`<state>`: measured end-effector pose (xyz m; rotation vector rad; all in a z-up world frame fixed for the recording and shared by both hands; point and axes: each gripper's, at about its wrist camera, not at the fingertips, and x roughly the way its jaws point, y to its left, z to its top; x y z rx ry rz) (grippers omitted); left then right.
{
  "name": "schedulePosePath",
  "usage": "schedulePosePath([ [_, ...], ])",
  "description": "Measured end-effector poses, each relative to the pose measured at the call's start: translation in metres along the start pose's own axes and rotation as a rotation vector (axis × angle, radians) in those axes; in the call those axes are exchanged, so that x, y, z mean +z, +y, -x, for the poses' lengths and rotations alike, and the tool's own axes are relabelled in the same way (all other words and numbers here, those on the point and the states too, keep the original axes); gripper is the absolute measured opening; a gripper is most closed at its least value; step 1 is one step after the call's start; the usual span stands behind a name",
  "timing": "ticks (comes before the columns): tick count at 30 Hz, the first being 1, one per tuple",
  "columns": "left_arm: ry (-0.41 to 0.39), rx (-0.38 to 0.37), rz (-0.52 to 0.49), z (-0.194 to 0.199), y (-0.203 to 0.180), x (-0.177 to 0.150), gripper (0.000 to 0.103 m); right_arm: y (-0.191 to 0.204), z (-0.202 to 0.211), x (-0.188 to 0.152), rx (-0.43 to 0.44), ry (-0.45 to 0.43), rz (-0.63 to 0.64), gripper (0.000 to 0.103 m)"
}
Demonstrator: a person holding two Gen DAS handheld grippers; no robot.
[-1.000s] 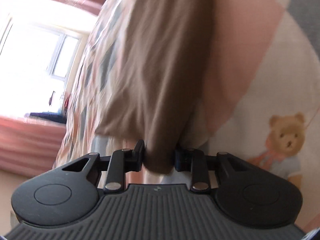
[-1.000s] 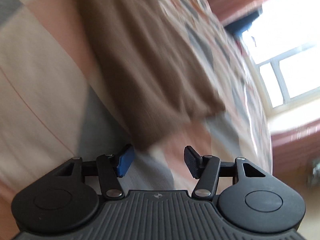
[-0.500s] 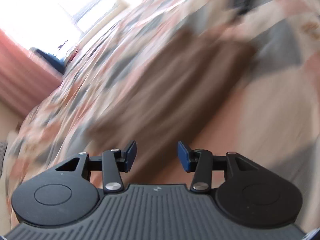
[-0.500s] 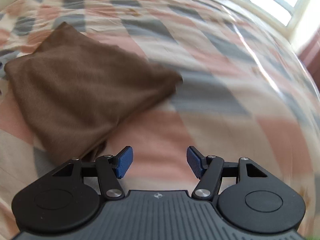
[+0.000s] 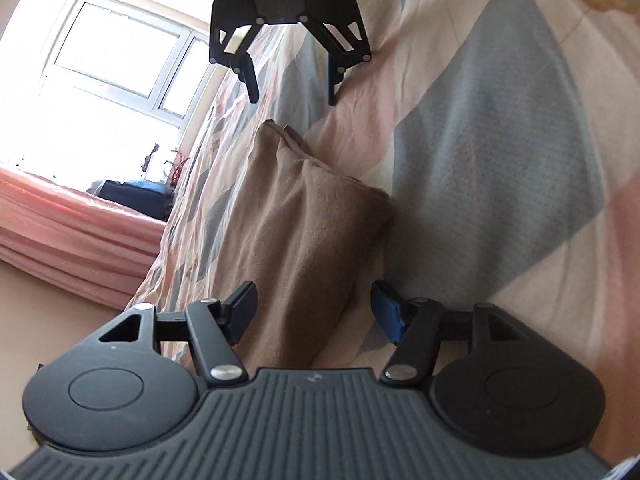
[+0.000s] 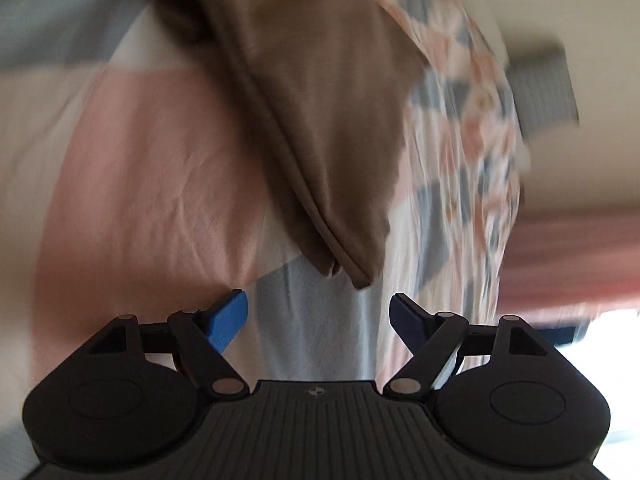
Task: Fold clothes
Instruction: 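Grasp the folded sweater end with the right gripper and fold it over while the left gripper holds the bundle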
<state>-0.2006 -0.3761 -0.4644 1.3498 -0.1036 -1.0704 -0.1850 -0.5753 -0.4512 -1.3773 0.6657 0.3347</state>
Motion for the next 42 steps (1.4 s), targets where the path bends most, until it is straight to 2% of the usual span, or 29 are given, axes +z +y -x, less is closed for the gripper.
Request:
schedulePosePath([
  [4, 0.025, 0.042, 0.040, -0.003, -0.003, 0.000, 0.060, -0.002, -0.022, -0.015, -0.055, -0.122, 0.153, 0.078],
  [8, 0.029, 0.065, 0.085, 0.000, -0.007, 0.002, 0.060, -0.010, -0.037, -0.031, -0.046, -0.233, 0.284, 0.077],
  [10, 0.023, 0.079, 0.105, 0.003, -0.009, 0.001, 0.059, -0.011, -0.039, -0.035, -0.052, -0.304, 0.383, 0.074],
  [12, 0.016, 0.092, 0.120, -0.002, -0.006, -0.001, 0.058, -0.005, -0.041, -0.039, -0.091, -0.384, 0.508, 0.067],
  [14, 0.013, 0.098, 0.129, -0.008, -0.001, -0.002, 0.055, -0.006, -0.047, -0.037, -0.082, -0.416, 0.554, 0.062],
  [17, 0.012, 0.081, 0.133, -0.013, 0.001, 0.001, 0.039, -0.012, -0.056, -0.033, -0.020, -0.425, 0.582, 0.043],
  [18, 0.012, 0.067, 0.134, -0.013, 0.002, 0.002, 0.028, -0.015, -0.055, -0.031, 0.008, -0.420, 0.585, 0.037],
  [19, 0.012, 0.053, 0.140, -0.016, 0.003, 0.002, 0.022, -0.020, -0.053, -0.029, 0.038, -0.414, 0.583, 0.034],
  [21, 0.003, 0.035, 0.173, -0.016, 0.009, 0.001, 0.016, -0.032, -0.049, -0.023, 0.105, -0.399, 0.574, 0.026],
  [22, -0.003, 0.021, 0.209, -0.014, 0.016, 0.000, 0.015, -0.041, -0.045, -0.017, 0.150, -0.385, 0.564, 0.024],
  [24, -0.014, -0.042, 0.334, -0.008, 0.037, -0.006, 0.013, -0.066, -0.040, -0.001, 0.281, -0.348, 0.546, 0.023],
  [25, -0.017, -0.084, 0.427, -0.006, 0.052, -0.010, 0.013, -0.080, -0.038, 0.008, 0.353, -0.327, 0.536, 0.021],
  [27, -0.015, -0.157, 0.652, -0.001, 0.086, -0.026, 0.012, -0.115, -0.039, 0.030, 0.518, -0.265, 0.500, 0.019],
  [30, -0.009, -0.242, 0.984, 0.005, 0.135, -0.057, 0.011, -0.176, -0.052, 0.065, 0.720, -0.171, 0.411, 0.017],
  [37, 0.050, -0.295, 1.672, -0.008, 0.207, -0.164, 0.009, -0.303, -0.133, 0.155, 0.875, -0.093, 0.224, 0.018],
  [40, 0.107, -0.315, 1.946, -0.031, 0.214, -0.218, 0.009, -0.322, -0.183, 0.183, 0.925, -0.079, 0.107, 0.018],
  [42, 0.144, -0.337, 2.109, -0.045, 0.208, -0.251, 0.009, -0.318, -0.220, 0.195, 0.963, -0.058, 0.012, 0.019],
])
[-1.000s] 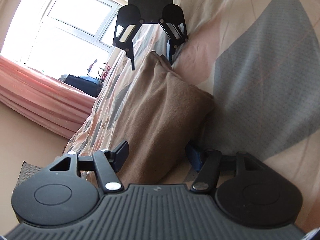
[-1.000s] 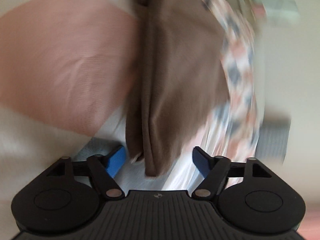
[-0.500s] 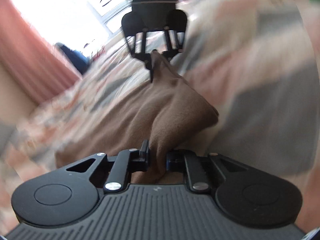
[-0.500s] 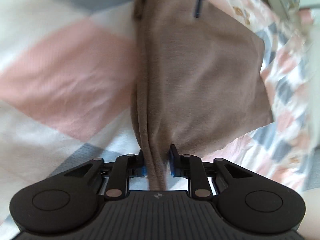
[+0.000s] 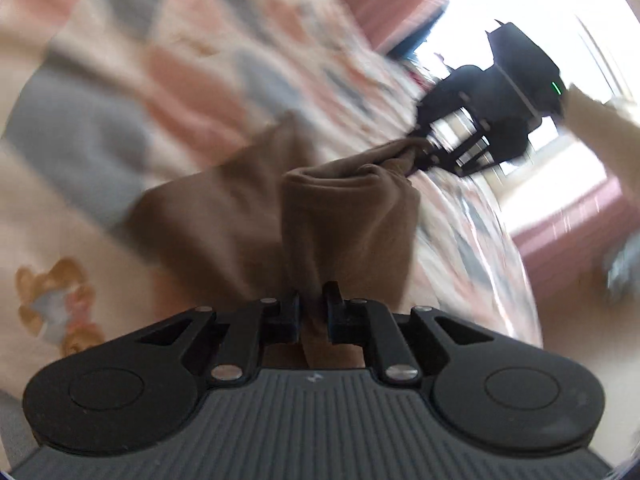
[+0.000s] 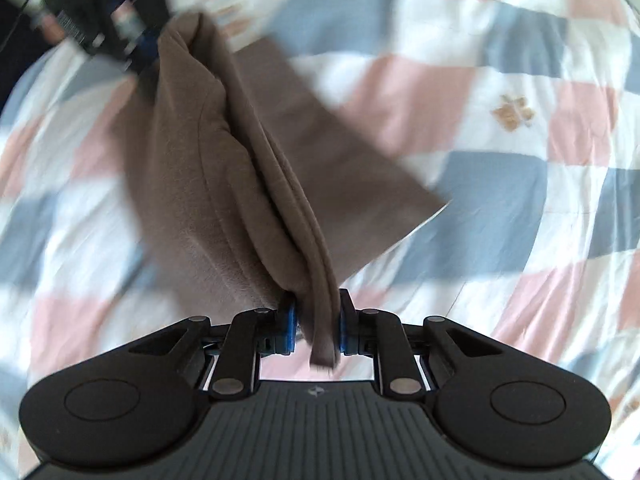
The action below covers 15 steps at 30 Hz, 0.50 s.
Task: Fold clothes
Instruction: 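Grasp the folded sweater end with the right gripper and fold it over while the left gripper holds the bundle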
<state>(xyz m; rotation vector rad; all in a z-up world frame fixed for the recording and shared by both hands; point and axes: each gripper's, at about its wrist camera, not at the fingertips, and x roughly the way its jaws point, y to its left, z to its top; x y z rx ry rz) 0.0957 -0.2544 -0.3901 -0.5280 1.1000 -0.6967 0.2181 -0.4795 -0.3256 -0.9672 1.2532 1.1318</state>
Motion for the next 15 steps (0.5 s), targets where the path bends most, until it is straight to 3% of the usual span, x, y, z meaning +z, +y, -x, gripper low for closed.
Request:
schedulePosePath([
  [2, 0.018, -0.021, 0.111, -0.005, 0.025, 0.009, 0.009, -0.029, -0.029, 0.012, 0.050, 0.009, -0.122, 0.025],
  [3, 0.022, -0.036, 0.134, -0.005, 0.030, 0.011, 0.009, -0.037, -0.039, 0.010, 0.068, 0.000, -0.184, 0.033],
  [4, 0.029, -0.058, 0.151, -0.005, 0.034, 0.013, 0.009, -0.045, -0.043, 0.004, 0.086, -0.022, -0.255, 0.034],
  [7, 0.026, -0.100, 0.152, 0.000, 0.034, 0.019, 0.011, -0.062, -0.033, -0.039, 0.155, -0.179, -0.522, 0.044],
  [9, 0.023, -0.127, 0.172, 0.001, 0.036, 0.021, 0.017, -0.068, -0.019, -0.075, 0.208, -0.304, -0.703, 0.059],
  [11, 0.016, -0.137, 0.188, -0.001, 0.037, 0.024, 0.018, -0.070, -0.014, -0.097, 0.246, -0.374, -0.805, 0.063],
  [15, 0.006, -0.137, 0.219, -0.007, 0.046, 0.028, 0.018, -0.062, -0.019, -0.104, 0.245, -0.412, -0.870, 0.064],
])
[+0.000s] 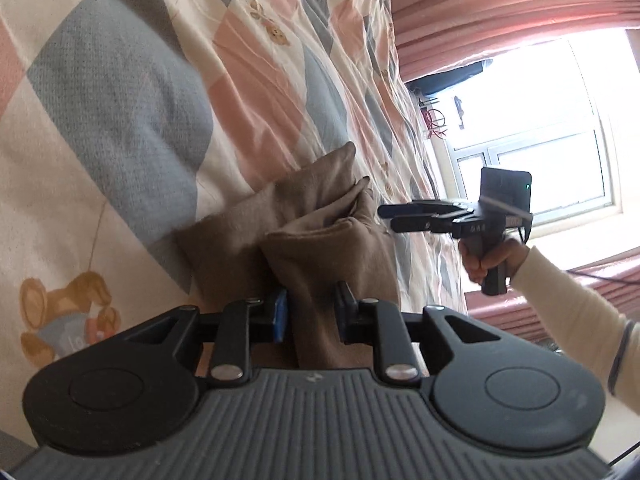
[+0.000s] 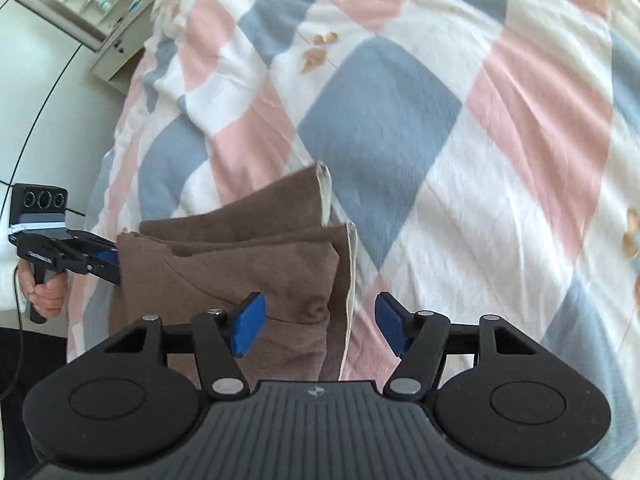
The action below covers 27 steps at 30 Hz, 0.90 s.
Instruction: Fold clothes
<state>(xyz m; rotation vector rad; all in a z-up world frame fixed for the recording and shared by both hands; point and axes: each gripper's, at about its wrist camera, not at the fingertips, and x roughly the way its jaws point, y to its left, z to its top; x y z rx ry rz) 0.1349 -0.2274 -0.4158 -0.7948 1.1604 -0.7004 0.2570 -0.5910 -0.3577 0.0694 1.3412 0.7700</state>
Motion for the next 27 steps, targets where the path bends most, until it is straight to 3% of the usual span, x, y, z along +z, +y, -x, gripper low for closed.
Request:
schedulePosePath([
  [3, -0.009, 0.003, -0.003, -0.001, 0.000, 0.000, 0.018, 0.002, -0.014, -0.007, 0.017, -0.081, -0.041, 0.063],
  [4, -0.014, 0.012, -0.017, 0.000, -0.002, -0.001, 0.017, 0.004, -0.024, -0.007, 0.039, -0.111, -0.054, 0.056],
  [5, -0.020, 0.022, -0.031, 0.001, -0.004, -0.001, 0.013, 0.009, -0.030, -0.007, 0.037, -0.139, -0.040, 0.024],
  [6, -0.033, 0.035, -0.058, 0.003, -0.008, -0.002, 0.005, 0.018, -0.029, -0.007, 0.010, -0.167, 0.005, 0.019],
  [8, -0.068, 0.060, -0.140, 0.008, -0.018, -0.005, 0.004, 0.031, -0.018, -0.009, -0.020, -0.229, 0.048, 0.015],
  [11, -0.110, 0.093, -0.250, 0.016, -0.029, -0.013, 0.004, 0.048, -0.002, -0.007, -0.045, -0.317, 0.092, 0.015],
  [15, -0.150, 0.141, -0.310, 0.023, -0.031, -0.018, 0.004, 0.064, -0.009, 0.008, -0.134, -0.330, 0.160, 0.015],
  [20, -0.197, 0.200, -0.154, 0.023, 0.001, -0.008, 0.004, 0.060, -0.051, 0.026, -0.256, -0.291, 0.122, 0.014],
  [22, -0.202, 0.241, -0.154, 0.022, 0.010, -0.008, 0.004, 0.051, -0.067, 0.030, -0.282, -0.282, 0.075, 0.015],
  [23, -0.196, 0.253, -0.159, 0.021, 0.013, -0.008, 0.004, 0.047, -0.074, 0.031, -0.292, -0.280, 0.052, 0.021],
  [24, -0.186, 0.258, -0.166, 0.020, 0.013, -0.009, 0.004, 0.046, -0.076, 0.031, -0.303, -0.282, 0.030, 0.039],
  [26, -0.173, 0.270, -0.189, 0.018, 0.009, -0.011, 0.004, 0.047, -0.070, 0.030, -0.336, -0.306, -0.002, 0.049],
  [27, -0.170, 0.277, -0.201, 0.018, 0.007, -0.011, 0.004, 0.051, -0.060, 0.027, -0.356, -0.333, -0.008, 0.049],
])
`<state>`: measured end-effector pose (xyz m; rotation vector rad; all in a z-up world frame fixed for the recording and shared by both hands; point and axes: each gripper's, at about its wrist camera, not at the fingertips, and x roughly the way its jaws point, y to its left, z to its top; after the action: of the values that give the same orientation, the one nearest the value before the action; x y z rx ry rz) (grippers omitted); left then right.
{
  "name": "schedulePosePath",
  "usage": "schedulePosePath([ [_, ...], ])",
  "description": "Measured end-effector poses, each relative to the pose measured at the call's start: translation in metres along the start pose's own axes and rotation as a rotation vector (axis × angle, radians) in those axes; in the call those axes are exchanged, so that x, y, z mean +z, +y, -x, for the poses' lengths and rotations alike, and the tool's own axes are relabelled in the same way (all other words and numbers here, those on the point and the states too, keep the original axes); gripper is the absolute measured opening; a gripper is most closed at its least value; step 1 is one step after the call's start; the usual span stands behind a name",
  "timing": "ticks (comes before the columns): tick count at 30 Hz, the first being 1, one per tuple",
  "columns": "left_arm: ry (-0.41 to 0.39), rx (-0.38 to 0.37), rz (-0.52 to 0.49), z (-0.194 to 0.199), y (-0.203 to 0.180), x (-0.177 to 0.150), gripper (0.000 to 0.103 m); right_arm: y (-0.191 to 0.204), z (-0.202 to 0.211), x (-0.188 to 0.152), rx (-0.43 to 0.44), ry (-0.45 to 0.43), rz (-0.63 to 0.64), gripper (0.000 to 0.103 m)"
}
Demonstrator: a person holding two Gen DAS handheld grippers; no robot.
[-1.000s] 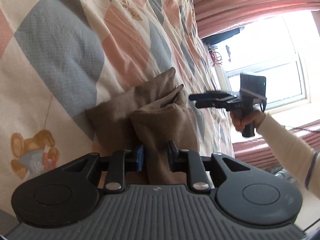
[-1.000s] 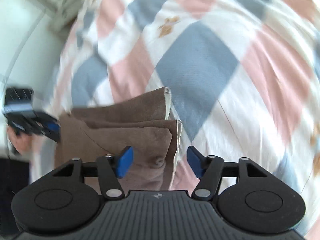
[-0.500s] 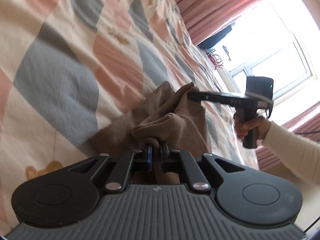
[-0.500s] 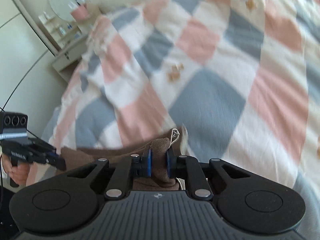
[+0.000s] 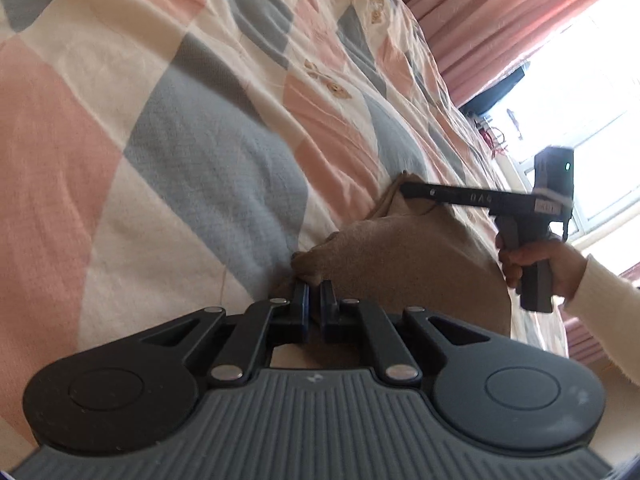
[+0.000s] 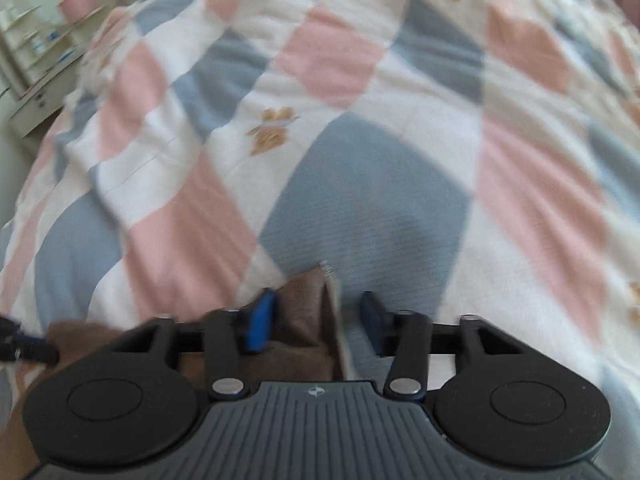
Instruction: Fold clothes
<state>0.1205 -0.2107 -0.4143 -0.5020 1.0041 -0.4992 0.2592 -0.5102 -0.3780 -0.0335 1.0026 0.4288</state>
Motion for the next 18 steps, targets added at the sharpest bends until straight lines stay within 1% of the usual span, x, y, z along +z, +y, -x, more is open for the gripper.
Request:
schedulePosePath([
  [3, 0.010, 0.013, -0.004, -0.001, 0.000, 0.001, 0.004, -0.003, 0.048, -0.008, -0.060, -0.140, -0.072, 0.050],
  [5, 0.011, 0.020, -0.013, -0.001, -0.001, 0.001, 0.004, -0.003, 0.083, -0.026, -0.069, -0.237, -0.151, 0.051],
  [6, 0.011, 0.021, -0.017, -0.001, -0.002, 0.000, 0.004, 0.002, 0.097, -0.038, -0.060, -0.276, -0.182, 0.051],
  [8, 0.011, 0.027, -0.031, -0.001, -0.004, 0.000, 0.004, 0.021, 0.112, -0.065, -0.006, -0.322, -0.194, 0.051],
  [10, 0.011, 0.033, -0.043, -0.002, -0.005, -0.001, 0.004, 0.045, 0.106, -0.088, 0.003, -0.315, -0.150, 0.049],
  [11, 0.011, 0.037, -0.051, -0.002, -0.006, -0.001, 0.004, 0.055, 0.097, -0.099, -0.017, -0.298, -0.131, 0.047],
  [13, 0.014, 0.045, -0.059, -0.001, -0.009, 0.000, 0.004, 0.068, 0.073, -0.116, -0.080, -0.260, -0.115, 0.048],
  [16, 0.014, 0.057, -0.058, 0.010, -0.016, 0.007, 0.004, 0.075, 0.048, -0.130, -0.136, -0.258, -0.133, 0.050],
  [18, -0.018, 0.065, -0.091, 0.024, -0.028, 0.016, 0.002, 0.077, 0.049, -0.129, -0.150, -0.269, -0.140, 0.050],
])
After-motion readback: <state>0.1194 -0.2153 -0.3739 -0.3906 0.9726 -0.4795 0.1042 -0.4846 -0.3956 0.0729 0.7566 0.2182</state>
